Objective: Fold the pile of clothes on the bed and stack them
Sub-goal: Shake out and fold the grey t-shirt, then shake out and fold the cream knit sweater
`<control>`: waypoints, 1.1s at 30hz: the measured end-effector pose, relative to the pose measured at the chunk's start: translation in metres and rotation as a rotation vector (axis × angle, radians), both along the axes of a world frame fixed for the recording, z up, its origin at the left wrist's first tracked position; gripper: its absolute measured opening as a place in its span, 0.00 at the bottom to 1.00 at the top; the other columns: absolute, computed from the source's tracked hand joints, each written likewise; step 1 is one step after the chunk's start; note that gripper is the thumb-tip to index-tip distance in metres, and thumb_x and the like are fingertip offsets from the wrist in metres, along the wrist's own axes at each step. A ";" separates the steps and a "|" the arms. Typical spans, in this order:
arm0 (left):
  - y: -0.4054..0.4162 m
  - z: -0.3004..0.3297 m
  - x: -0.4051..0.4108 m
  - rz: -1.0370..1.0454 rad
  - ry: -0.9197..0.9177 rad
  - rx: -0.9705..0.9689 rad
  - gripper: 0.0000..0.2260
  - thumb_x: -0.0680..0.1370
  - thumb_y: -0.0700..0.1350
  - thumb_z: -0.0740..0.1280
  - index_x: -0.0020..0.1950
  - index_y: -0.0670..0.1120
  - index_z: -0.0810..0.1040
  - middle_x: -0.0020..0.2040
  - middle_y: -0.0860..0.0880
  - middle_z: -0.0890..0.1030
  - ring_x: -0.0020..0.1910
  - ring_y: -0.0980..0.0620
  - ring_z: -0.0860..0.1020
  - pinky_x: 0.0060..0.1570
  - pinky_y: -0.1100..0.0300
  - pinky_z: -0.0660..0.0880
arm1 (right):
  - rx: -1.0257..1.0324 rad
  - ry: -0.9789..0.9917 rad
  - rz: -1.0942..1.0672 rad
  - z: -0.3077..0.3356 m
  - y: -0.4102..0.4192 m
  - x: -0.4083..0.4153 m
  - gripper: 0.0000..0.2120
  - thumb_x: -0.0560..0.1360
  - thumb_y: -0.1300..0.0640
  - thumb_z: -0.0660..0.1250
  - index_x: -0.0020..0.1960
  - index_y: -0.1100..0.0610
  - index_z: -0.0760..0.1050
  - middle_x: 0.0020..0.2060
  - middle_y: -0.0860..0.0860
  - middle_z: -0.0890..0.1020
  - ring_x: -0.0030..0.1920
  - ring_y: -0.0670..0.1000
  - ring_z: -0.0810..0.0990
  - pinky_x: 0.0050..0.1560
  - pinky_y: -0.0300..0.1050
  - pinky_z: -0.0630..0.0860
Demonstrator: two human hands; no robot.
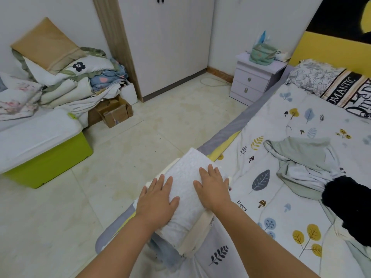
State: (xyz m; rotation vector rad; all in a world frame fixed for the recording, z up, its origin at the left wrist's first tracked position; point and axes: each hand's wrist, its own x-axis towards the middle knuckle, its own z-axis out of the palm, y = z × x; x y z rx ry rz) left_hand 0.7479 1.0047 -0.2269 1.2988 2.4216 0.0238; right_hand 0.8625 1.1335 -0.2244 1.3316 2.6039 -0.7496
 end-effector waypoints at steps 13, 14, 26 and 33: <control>0.013 0.078 0.033 -0.210 -0.042 0.151 0.16 0.80 0.50 0.57 0.68 0.52 0.70 0.64 0.51 0.74 0.60 0.51 0.74 0.57 0.58 0.71 | 0.009 0.161 0.057 0.071 -0.046 0.066 0.16 0.79 0.56 0.56 0.66 0.53 0.71 0.62 0.54 0.75 0.62 0.54 0.71 0.58 0.45 0.69; 0.015 0.084 0.038 -0.244 -0.062 0.159 0.16 0.80 0.50 0.57 0.67 0.52 0.71 0.64 0.51 0.75 0.60 0.52 0.74 0.57 0.59 0.71 | 0.010 0.149 0.057 0.077 -0.048 0.074 0.16 0.79 0.56 0.57 0.66 0.53 0.71 0.61 0.54 0.76 0.61 0.54 0.72 0.58 0.45 0.69; 0.049 0.147 0.120 -0.579 -0.086 0.198 0.13 0.80 0.49 0.58 0.62 0.52 0.74 0.57 0.53 0.79 0.54 0.53 0.76 0.47 0.63 0.70 | -0.037 0.015 -0.168 0.125 -0.069 0.205 0.17 0.79 0.54 0.58 0.67 0.51 0.70 0.62 0.54 0.75 0.60 0.55 0.73 0.57 0.45 0.71; 0.073 0.151 0.215 -0.790 -0.164 0.166 0.13 0.80 0.50 0.59 0.62 0.53 0.74 0.57 0.54 0.79 0.55 0.54 0.76 0.50 0.63 0.70 | -0.092 -0.044 -0.373 0.137 -0.079 0.303 0.17 0.78 0.53 0.60 0.66 0.51 0.70 0.62 0.54 0.75 0.61 0.54 0.74 0.58 0.44 0.71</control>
